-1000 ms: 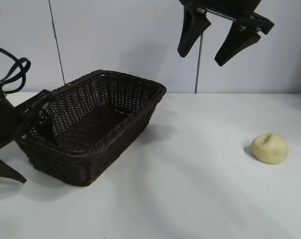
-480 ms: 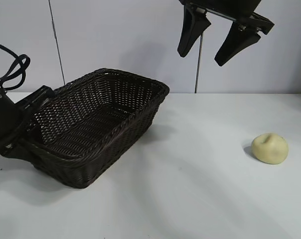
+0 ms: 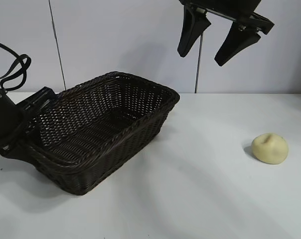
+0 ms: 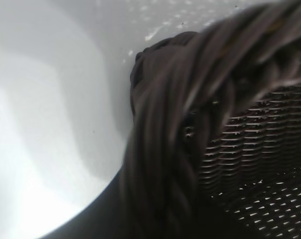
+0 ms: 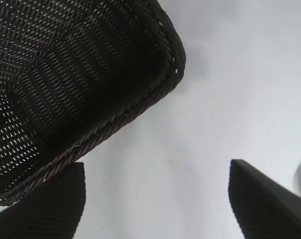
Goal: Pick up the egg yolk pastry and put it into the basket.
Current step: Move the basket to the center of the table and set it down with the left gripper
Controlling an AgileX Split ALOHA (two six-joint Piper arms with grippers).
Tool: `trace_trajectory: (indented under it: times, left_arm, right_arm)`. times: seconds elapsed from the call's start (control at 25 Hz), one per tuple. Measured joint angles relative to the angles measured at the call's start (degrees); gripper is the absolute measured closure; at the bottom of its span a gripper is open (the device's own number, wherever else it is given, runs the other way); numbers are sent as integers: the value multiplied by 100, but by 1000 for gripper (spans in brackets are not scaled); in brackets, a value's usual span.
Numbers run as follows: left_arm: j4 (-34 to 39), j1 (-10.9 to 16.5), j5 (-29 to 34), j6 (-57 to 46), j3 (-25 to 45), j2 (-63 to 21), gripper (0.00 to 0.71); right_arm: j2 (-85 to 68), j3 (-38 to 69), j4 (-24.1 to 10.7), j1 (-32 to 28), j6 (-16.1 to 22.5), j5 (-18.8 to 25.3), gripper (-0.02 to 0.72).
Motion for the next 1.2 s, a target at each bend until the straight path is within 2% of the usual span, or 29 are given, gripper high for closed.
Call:
trace_trajectory:
  times: [0.2, 0.68, 0.92, 1.2]
  left_arm:
    - [95, 0, 381, 227, -476, 0, 609]
    - [193, 0, 970, 1303, -935, 266, 609]
    - [355, 5, 1658, 2036, -1863, 849, 609]
    - [1016, 5, 2440, 2796, -3123, 1457, 609]
  right_arm:
    - [0, 0, 0, 0, 0, 0, 134]
    - [0, 0, 0, 0, 0, 0, 134]
    - [0, 0, 0, 0, 0, 6, 134]
    - [0, 0, 5, 0, 0, 11, 134]
